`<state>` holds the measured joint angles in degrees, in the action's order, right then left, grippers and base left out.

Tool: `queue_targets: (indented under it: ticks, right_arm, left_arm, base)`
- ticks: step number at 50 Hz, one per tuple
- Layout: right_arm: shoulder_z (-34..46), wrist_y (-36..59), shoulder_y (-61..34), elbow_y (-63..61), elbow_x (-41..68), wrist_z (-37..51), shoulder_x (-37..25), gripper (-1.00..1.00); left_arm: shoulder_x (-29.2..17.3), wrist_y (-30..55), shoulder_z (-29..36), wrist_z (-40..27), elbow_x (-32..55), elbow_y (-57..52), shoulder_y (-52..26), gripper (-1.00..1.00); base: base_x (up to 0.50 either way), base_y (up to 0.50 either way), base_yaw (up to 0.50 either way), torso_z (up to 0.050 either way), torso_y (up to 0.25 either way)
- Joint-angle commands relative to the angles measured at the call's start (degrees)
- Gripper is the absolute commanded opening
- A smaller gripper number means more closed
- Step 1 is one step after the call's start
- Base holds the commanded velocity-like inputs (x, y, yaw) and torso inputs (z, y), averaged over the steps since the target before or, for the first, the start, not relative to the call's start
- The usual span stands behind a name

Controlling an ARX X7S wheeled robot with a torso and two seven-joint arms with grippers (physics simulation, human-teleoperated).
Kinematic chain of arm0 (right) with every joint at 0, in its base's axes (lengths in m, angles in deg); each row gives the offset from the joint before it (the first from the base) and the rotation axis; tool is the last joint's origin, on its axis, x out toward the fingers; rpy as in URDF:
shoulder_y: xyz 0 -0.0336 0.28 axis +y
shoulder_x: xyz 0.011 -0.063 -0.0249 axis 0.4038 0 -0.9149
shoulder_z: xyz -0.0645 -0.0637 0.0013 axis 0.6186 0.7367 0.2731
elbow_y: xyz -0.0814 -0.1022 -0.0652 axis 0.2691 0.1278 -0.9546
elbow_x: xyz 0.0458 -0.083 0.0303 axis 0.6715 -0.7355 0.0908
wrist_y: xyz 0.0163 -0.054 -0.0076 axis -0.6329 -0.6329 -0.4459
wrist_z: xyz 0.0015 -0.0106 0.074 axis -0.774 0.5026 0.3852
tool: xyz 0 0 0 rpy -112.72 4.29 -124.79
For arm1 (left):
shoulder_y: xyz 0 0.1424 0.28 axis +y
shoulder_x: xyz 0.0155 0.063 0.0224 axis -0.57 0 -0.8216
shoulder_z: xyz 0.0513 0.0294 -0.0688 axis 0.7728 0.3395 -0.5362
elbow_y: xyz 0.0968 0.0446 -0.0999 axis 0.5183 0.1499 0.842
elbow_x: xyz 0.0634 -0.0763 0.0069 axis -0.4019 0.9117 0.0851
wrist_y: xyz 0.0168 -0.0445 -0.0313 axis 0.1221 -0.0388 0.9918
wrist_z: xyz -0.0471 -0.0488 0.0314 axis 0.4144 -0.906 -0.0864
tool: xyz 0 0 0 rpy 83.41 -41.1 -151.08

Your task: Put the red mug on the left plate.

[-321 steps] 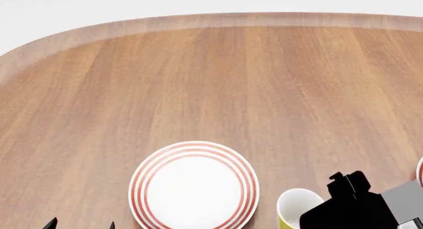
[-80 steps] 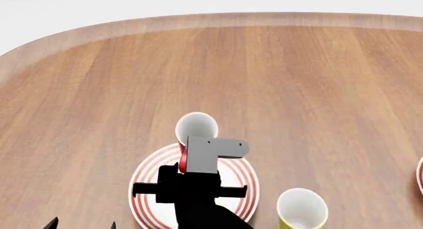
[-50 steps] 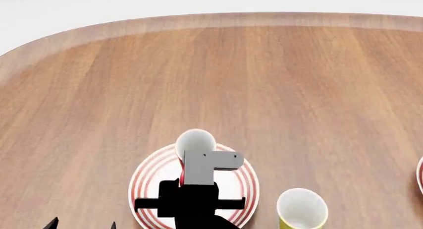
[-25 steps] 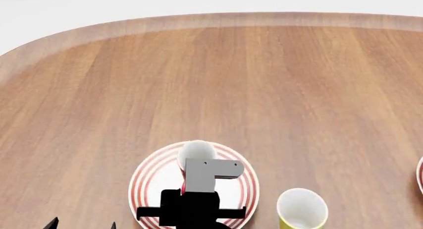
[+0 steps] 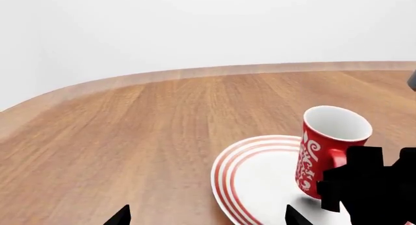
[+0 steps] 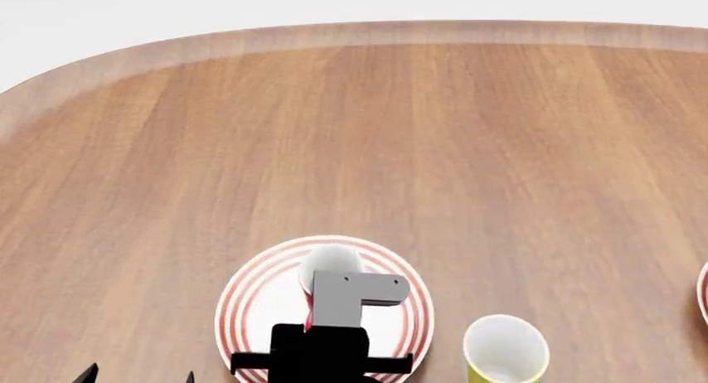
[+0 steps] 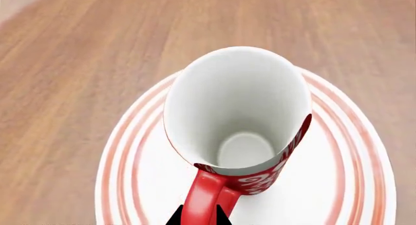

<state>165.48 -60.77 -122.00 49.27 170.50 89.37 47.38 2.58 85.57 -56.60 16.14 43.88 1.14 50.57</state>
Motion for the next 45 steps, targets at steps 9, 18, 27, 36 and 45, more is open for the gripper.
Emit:
queue_targets:
  ticks: [9, 18, 27, 36, 45]
  right_arm:
    - [3.1, -0.9, -0.8, 0.2, 2.4, -0.3, 0.1, -1.00]
    - [3.5, -0.6, -0.9, 0.5, 3.2, -0.3, 0.1, 1.00]
    - [3.7, -0.6, -1.1, 0.4, 3.4, -0.3, 0.1, 1.00]
    - [3.8, -2.6, -1.1, -2.2, 2.4, 1.2, -1.0, 1.00]
    - [4.1, -8.9, -0.6, -17.2, -1.9, 7.9, -9.0, 1.00]
  left_arm:
    - [-0.2, 0.0, 0.2, -0.2, 0.2, -0.1, -0.1, 1.00]
    - [-0.2, -0.1, 0.3, -0.3, 0.3, 0.0, -0.2, 1.00]
    - [-0.3, -0.1, 0.4, -0.4, 0.4, 0.0, -0.1, 1.00]
    - [-0.4, -0.2, 0.4, -0.5, 0.6, -0.1, -0.1, 1.00]
    - [-1.0, 0.3, 0.1, -1.0, 1.2, -2.1, 0.5, 1.00]
  base:
    - [0.00, 0.00, 0.00, 0.000, 0.000]
    - [0.00, 0.00, 0.00, 0.000, 0.000]
    - [0.00, 0.00, 0.00, 0.000, 0.000]
    - [0.00, 0.00, 0.00, 0.000, 0.000]
    - [0.00, 0.00, 0.00, 0.000, 0.000]
